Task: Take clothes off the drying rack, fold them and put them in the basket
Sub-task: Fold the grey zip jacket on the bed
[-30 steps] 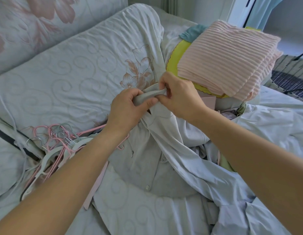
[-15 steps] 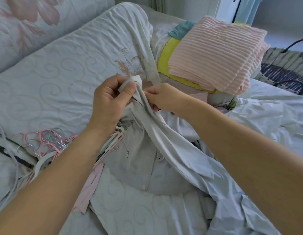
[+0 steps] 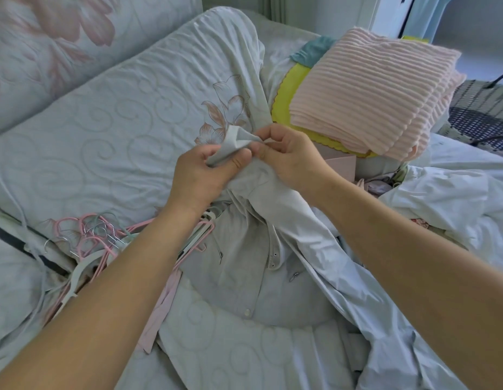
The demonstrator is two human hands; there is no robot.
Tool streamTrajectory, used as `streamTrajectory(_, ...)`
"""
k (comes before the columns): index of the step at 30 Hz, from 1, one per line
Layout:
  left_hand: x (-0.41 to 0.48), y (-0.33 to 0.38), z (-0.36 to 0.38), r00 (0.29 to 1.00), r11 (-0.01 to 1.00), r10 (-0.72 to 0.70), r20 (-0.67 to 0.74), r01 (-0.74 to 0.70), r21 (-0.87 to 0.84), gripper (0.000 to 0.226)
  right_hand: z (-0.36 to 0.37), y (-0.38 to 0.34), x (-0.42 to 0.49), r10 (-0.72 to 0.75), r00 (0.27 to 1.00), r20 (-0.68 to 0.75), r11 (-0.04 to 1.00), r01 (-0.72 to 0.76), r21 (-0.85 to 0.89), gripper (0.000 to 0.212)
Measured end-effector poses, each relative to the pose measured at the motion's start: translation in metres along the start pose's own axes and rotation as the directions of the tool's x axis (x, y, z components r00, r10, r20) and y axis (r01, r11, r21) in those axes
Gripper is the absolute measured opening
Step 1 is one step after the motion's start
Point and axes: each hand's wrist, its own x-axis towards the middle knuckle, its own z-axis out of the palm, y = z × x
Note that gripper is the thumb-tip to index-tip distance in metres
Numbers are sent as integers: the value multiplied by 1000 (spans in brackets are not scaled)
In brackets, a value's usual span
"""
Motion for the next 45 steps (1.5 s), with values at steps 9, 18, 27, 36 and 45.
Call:
streamTrajectory(9,-6,5,11,998,986,52,-33,-57,-157,28,-4,4,-5,-42,998,-46,999,41,-17,13)
streamTrajectory(18,0,12,18,970,936,-71,-232,-16,-351,21,-18,44,-25,146,989,-21,924,-144,-355,29)
streamTrajectory(27,3,-3,30,954,979,27,-297,-86,-185,20,-43,68,-63,245,951,-188,946,-277,-168,11)
streamTrajectory(36,-98,19,172,958,987,30,284,15,-157,15,-93,87,-180,364,911,-194,860,-249,444,92)
streamTrajectory(45,-175,26,280,948,957,133,289,-46,-288,26,-194,76,-261,248,774,-582,969,-185,166,10)
